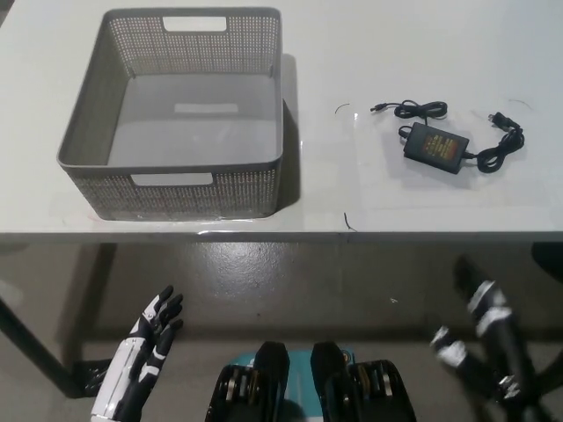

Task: Use the right hand to pick up a black power cord and place it into a container on the left hand side

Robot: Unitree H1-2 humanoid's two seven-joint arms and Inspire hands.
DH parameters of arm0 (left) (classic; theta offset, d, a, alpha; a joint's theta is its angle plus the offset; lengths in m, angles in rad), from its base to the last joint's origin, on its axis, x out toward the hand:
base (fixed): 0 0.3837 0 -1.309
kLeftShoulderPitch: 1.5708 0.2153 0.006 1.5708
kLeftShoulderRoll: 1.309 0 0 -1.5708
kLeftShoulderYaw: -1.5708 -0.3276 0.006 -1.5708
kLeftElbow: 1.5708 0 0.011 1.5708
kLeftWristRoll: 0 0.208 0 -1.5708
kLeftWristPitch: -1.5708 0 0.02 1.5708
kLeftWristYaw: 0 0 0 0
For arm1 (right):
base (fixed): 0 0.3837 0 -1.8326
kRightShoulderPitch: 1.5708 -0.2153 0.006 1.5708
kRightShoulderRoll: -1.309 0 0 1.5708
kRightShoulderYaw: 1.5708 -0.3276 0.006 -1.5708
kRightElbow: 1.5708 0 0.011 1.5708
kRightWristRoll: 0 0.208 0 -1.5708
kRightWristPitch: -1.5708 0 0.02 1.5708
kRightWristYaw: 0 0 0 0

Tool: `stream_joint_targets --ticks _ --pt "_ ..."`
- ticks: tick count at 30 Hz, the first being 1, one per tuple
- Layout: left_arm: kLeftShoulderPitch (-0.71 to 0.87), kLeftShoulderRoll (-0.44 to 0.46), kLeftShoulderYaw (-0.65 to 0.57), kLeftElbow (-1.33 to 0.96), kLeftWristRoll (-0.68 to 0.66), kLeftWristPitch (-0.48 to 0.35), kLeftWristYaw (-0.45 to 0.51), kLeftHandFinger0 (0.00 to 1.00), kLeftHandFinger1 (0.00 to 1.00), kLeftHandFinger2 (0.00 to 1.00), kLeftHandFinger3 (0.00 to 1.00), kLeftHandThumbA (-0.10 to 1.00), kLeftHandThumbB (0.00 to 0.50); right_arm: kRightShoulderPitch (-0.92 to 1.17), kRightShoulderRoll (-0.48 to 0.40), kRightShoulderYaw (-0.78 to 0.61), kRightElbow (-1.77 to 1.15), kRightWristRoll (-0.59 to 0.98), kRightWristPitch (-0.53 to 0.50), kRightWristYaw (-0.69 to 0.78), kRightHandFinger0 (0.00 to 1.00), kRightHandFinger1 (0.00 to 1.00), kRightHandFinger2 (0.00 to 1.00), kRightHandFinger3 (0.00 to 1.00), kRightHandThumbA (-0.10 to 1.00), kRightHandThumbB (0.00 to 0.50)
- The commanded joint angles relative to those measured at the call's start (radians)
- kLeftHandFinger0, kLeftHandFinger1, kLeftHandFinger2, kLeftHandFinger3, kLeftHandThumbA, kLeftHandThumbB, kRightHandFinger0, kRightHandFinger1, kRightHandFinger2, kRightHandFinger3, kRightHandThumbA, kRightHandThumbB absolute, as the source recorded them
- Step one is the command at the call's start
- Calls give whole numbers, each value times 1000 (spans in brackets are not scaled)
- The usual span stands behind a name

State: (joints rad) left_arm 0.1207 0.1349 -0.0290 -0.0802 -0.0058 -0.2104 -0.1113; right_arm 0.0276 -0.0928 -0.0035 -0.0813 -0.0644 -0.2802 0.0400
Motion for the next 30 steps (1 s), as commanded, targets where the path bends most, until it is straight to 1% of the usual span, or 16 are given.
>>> stream_joint_targets --ticks 1,2,6,8,9,11,12,14,16,17,18,22,25,28,29,30 --pt "-13 13 4 -7 -6 -53 -9 1000 1000 1000 1000 880 222 -113 -36 -56 -65 -94 27 -60 1000 1000 1000 1000 675 362" --pt "-12 13 3 -10 -7 -50 -10 1000 1000 1000 1000 881 223 -139 -47 -68 -64 -106 38 -65 1000 1000 1000 1000 666 349" --pt "-8 14 4 -23 -11 -37 -10 1000 1000 1000 1000 877 222 -246 -93 -100 -29 -126 67 -70 1000 1000 1000 1000 647 330" --pt "-12 15 4 -23 -9 -39 -11 1000 1000 1000 1000 875 207 -298 -116 -107 -1 -136 92 -69 1000 1000 1000 1000 714 344" --pt "-14 15 3 -20 -9 -41 -11 1000 1000 1000 1000 876 211 -331 -131 -108 22 -154 103 -70 1000 1000 1000 1000 751 353" --pt "-17 12 3 -15 -6 -43 -7 1000 1000 1000 1000 879 224 -410 -166 -105 99 -158 111 -62 1000 1000 1000 1000 788 383" --pt "-17 12 2 -16 -5 -42 -7 1000 1000 1000 1000 881 227 -419 -171 -105 107 -160 112 -62 1000 1000 1000 1000 793 382" --pt "-17 15 -1 -18 -6 -42 -12 1000 1000 1000 1000 898 228 -489 -206 -73 147 -196 190 -28 1000 1000 1000 1000 824 417" --pt "-19 18 -2 -20 -15 -37 -18 1000 1000 1000 1000 896 220 -539 -231 -40 184 -232 224 -5 1000 1000 1000 1000 819 414" --pt "-18 18 -1 -23 -19 -33 -18 1000 1000 1000 1000 891 226 -572 -255 -8 205 -273 248 14 1000 1000 1000 1000 849 416" --pt "-18 18 -1 -25 -16 -30 -16 1000 1000 1000 1000 891 229 -590 -271 13 220 -296 251 20 1000 1000 1000 1000 852 418" --pt "-19 18 -3 -21 -9 -32 -16 1000 1000 1000 1000 909 231 -667 -316 92 302 -358 285 41 1000 1000 1000 1000 768 417" --pt "-19 20 -3 -22 -13 -28 -18 1000 1000 1000 1000 903 238 -741 -340 161 394 -399 318 69 1000 1000 1000 1000 739 437" --pt "-21 22 -1 -28 -16 -21 -20 1000 1000 1000 1000 909 246 -789 -350 204 455 -413 316 76 1000 1000 1000 1000 740 459" --pt "-21 21 -1 -32 -14 -17 -19 1000 1000 1000 1000 913 245 -808 -354 221 468 -420 329 97 1000 1000 1000 1000 725 444" --pt "-20 22 1 -34 -13 -14 -18 1000 1000 1000 1000 916 246 -821 -354 234 480 -426 333 102 1000 1000 1000 1000 722 443"
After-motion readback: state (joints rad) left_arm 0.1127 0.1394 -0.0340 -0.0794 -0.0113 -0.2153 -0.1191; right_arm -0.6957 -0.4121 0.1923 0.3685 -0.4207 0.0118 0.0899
